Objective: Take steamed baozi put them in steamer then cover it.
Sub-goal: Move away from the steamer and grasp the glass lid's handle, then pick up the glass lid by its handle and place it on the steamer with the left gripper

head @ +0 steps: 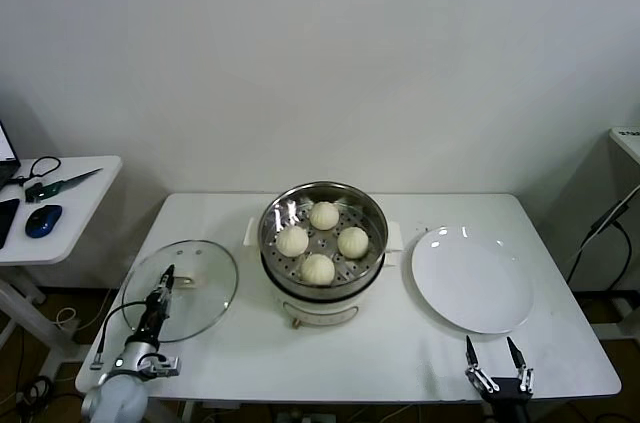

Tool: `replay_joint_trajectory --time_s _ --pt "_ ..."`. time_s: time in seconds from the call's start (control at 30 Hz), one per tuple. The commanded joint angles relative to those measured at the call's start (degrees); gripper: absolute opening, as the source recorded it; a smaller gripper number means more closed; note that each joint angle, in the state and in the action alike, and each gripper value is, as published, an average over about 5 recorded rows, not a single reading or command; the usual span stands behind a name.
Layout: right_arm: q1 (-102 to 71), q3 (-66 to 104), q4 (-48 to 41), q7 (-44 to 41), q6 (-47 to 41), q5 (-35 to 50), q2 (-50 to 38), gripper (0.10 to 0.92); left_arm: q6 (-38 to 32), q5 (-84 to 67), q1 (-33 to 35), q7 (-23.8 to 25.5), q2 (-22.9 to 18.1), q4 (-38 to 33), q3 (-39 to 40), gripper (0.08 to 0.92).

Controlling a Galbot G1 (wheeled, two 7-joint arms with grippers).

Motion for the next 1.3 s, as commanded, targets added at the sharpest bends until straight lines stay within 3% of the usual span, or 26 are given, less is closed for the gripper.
replay_joint_trajectory --time_s 0.03,0.23,0.53,0.83,1.1,1.3 --pt "-0.2 0.1 1.0 -0.1 -0.3 -0.2 0.2 0.823 0.0 0.5 -0.6 -0.3 0.0 1.0 0.0 0.161" --pt "-0.3 0.2 1.5 0.0 -0.6 -1.2 0.4 0.823 0.6 -4.5 0.9 1.6 0.5 -3.5 0.2 0.133" --pt "-0.5 0.1 1.4 0.0 -0.3 -1.4 0.5 0.823 4.6 -22.7 5.7 9.7 5.3 -22.0 -0.3 0.133" --pt "-0.5 -0.6 1.7 0.0 0.3 -1.7 0.6 0.823 12.5 -30.1 9.1 20.1 12.3 -37.8 -1.8 0.133" --pt "0.0 -1.0 2.3 0.1 0.1 -1.9 0.6 0.823 19.7 -28.8 6.1 26.9 17.0 -46.2 0.0 0.133" --pt "0.3 -1.2 3.1 -0.1 -0.5 -2.5 0.3 0.823 27.3 -23.1 1.5 31.3 17.2 -52.6 9.5 0.133"
